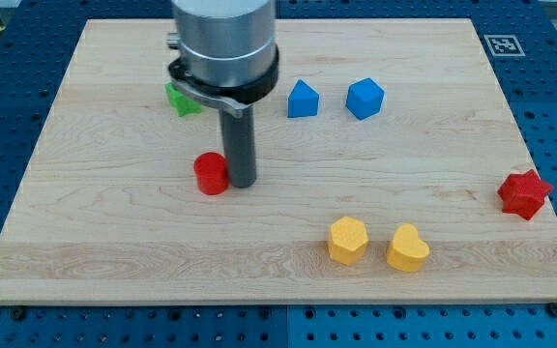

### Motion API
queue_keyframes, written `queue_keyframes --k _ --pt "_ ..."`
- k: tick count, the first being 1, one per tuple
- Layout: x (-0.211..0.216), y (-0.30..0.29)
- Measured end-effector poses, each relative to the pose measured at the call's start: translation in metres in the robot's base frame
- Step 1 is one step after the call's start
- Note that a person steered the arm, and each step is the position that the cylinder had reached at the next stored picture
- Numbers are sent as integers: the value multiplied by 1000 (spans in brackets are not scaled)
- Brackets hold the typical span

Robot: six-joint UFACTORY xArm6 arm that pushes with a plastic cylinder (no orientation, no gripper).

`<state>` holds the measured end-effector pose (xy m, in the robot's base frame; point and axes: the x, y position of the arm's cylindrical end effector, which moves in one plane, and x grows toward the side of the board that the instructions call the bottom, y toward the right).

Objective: Move the yellow hexagon to the center

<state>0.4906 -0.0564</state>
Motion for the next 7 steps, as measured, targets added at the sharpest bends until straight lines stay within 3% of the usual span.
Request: queue_keyframes --k 3,4,6,7 --pt "7 -18" --pt "45 -18" --pt "126 53" --pt "125 103"
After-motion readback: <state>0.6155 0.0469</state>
